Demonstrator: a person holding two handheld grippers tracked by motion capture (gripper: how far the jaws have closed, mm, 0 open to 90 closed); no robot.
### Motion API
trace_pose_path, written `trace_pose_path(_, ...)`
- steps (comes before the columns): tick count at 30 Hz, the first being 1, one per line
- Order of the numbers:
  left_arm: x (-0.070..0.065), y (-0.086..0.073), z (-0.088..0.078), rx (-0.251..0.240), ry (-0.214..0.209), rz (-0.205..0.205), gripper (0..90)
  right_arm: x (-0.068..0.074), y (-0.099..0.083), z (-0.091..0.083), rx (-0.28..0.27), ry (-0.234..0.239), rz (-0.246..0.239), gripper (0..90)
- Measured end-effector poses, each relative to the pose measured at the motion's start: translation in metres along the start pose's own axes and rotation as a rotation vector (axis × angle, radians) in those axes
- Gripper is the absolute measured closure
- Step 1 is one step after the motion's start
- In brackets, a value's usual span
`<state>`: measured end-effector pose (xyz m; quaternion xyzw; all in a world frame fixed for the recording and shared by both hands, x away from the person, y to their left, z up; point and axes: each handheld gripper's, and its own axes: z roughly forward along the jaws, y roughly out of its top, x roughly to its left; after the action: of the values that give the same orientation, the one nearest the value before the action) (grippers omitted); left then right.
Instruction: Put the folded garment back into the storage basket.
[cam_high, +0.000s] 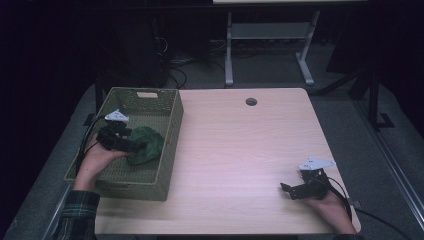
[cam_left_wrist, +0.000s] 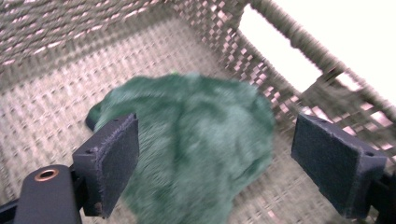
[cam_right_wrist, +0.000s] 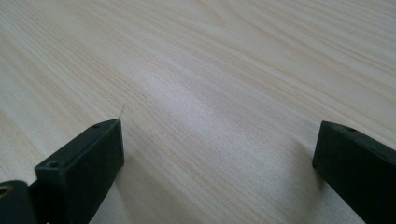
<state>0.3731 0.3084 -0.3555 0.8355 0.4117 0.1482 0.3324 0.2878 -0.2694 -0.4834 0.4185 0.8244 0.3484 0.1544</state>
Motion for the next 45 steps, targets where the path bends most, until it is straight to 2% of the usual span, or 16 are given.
trace_pose_path(11, -0.038, 0.029, -0.005, -0.09, -0.053, 0.04, 13.9, 0.0, 0.0, 0.0, 0.001, 0.0, -0.001, 1.7)
trace_pose_path(19, -0.067, 0.045, 0.004, -0.108, -0.086, 0.06, 13.9, 0.0, 0.0, 0.0, 0.0, 0.0, -0.001, 1.7)
trace_pose_path(27, -0.099, 0.056, 0.024, -0.122, -0.144, 0.083, 13.9, 0.0, 0.0, 0.0, 0.001, -0.001, -0.002, 1.7)
trace_pose_path(34, -0.124, 0.061, 0.044, -0.119, -0.186, 0.12, 14.0, 0.0, 0.0, 0.0, 0.001, -0.001, -0.002, 1.7)
trace_pose_path(45, -0.162, 0.057, 0.081, -0.123, -0.23, 0.144, 14.0, 0.0, 0.0, 0.0, 0.001, 0.0, -0.001, 1.7)
